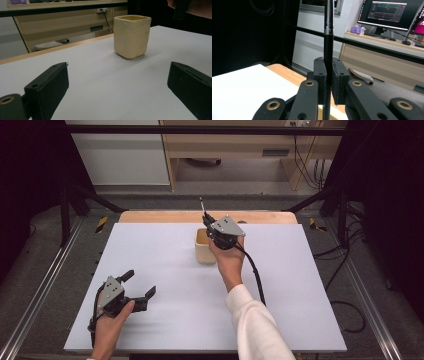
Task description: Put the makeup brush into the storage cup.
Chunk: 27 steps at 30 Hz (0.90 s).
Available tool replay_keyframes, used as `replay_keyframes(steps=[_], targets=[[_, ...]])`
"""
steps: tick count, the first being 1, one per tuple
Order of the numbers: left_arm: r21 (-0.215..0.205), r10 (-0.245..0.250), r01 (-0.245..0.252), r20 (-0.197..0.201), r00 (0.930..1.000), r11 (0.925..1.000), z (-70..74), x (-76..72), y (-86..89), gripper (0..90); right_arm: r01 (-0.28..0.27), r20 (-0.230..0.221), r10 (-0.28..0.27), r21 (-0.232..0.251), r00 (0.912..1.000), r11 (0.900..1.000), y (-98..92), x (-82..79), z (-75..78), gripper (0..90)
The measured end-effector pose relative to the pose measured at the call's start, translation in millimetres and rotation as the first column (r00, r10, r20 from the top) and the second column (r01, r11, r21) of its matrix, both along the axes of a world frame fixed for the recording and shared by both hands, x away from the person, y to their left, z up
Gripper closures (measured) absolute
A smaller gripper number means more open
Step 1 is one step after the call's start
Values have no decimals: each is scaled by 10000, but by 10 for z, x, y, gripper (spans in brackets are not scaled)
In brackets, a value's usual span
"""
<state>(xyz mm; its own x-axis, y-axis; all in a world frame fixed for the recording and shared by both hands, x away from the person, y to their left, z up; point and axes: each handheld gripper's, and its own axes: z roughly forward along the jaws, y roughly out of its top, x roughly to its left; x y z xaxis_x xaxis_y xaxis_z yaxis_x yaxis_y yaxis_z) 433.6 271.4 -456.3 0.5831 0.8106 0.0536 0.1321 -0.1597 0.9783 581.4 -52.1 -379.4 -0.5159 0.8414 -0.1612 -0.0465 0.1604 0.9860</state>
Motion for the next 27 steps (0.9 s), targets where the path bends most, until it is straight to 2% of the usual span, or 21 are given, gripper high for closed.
replay_keyframes(steps=[27], targets=[[-61, -43, 43, 56, 10000, 10000, 0, -1, -9, 34, -96, -244, 91, -232, 9997, 9997, 44, 24, -128, 835]])
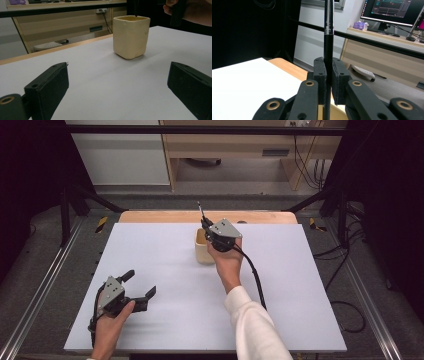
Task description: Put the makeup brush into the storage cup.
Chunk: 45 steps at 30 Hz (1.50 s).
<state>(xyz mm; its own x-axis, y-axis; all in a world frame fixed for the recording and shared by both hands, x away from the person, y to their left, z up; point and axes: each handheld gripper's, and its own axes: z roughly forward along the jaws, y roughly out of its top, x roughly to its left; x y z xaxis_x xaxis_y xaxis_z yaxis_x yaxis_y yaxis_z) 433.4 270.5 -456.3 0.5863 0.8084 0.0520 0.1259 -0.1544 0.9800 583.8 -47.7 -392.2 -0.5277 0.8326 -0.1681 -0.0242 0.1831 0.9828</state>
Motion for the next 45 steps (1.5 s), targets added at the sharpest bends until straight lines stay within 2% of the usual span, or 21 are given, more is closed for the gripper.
replay_keyframes(steps=[8, 25, 45], targets=[[3, 12, -12, 1, 10000, 10000, -2, -1, 3, 34, -69, -132, 66, -179, 9999, 9998, 3, -9, -43, 835], [51, 3, -3, -6, 10000, 10000, 1, -2, 3, 34, -139, -402, 132, -170, 9991, 9998, -45, -37, -148, 835], [18, 48, -49, 21, 10000, 10000, 9, -4, 19, 34, -232, -570, 204, -501, 9982, 9985, -25, -73, -182, 834]])
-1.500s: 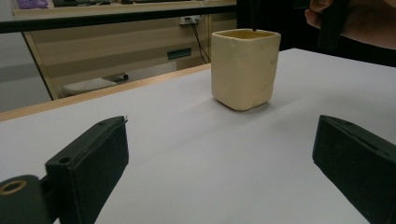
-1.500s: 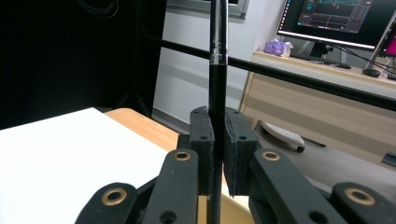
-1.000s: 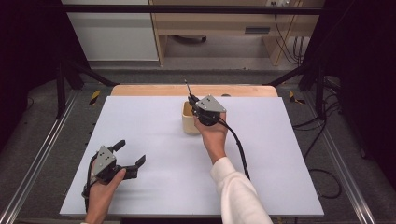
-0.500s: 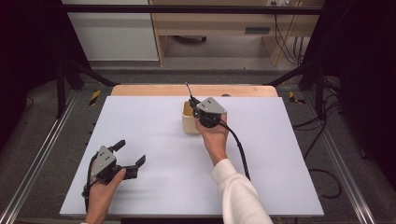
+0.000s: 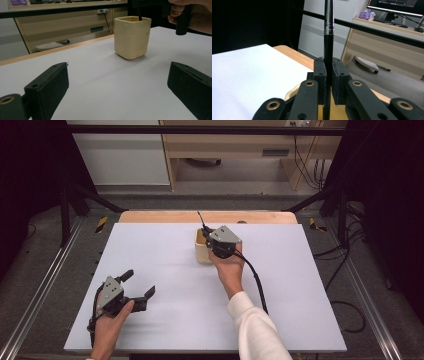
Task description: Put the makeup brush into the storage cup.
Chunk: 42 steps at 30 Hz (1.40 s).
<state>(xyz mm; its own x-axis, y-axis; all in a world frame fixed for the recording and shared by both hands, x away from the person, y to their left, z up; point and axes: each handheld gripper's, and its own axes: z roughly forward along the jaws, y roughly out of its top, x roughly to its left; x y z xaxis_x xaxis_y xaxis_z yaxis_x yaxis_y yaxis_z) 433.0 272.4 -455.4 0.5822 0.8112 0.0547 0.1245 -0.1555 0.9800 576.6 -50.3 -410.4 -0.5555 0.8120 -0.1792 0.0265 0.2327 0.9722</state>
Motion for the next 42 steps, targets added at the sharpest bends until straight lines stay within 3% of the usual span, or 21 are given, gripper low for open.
replay_keyframes(steps=[16, 22, 42], targets=[[-20, 29, -29, 14, 10000, 10000, 3, 1, 9, 34, 21, -158, -22, -58, 9999, 10000, -7, -10, -42, 832], [-35, 55, -55, 16, 10000, 10000, 4, 1, 16, 34, -46, -285, 51, 152, 9996, 9999, -22, -83, 18, 656], [-32, 128, -128, 35, 9999, 9999, 7, 3, 36, 34, -161, -165, 165, 264, 9997, 9995, -79, -187, 124, 596]])
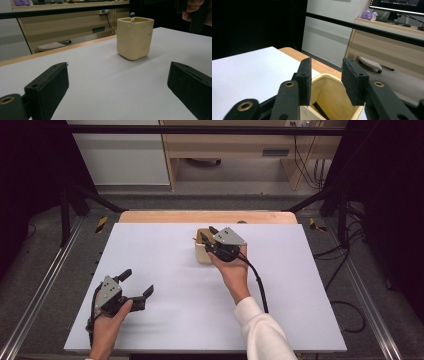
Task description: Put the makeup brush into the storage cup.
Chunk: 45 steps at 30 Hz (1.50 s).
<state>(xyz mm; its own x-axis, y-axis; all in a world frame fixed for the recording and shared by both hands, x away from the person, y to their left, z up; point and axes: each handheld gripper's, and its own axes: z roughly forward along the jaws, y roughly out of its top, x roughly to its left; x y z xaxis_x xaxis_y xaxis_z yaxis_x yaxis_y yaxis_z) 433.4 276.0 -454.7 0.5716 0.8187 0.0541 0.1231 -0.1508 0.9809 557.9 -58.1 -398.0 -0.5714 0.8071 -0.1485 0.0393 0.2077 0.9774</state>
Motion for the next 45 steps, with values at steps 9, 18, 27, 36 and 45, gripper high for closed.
replay_keyframes(steps=[9, 18, 27, 36, 45], targets=[[-31, 24, -24, -5, 10000, 10000, -2, 1, 3, 34, -61, -81, 61, 3, 9999, 10000, 5, -14, 11, 534], [-10, 20, -20, -21, 10000, 10000, -3, 2, 6, 34, -63, -235, 63, 8, 9997, 10000, -8, -25, 30, 445], [-8, 20, -20, -20, 10000, 10000, -4, 3, 8, 34, 52, -431, -48, 94, 9991, 9999, -35, -40, 64, 357], [14, 6, -6, -32, 10000, 10000, -6, 2, 2, 34, 93, -586, -89, 75, 9982, 9999, -33, -61, 78, 259], [4, 14, -14, -34, 10000, 10000, -7, 3, 9, 34, 139, -710, -128, 154, 9974, 9998, -31, -68, 86, 162]])
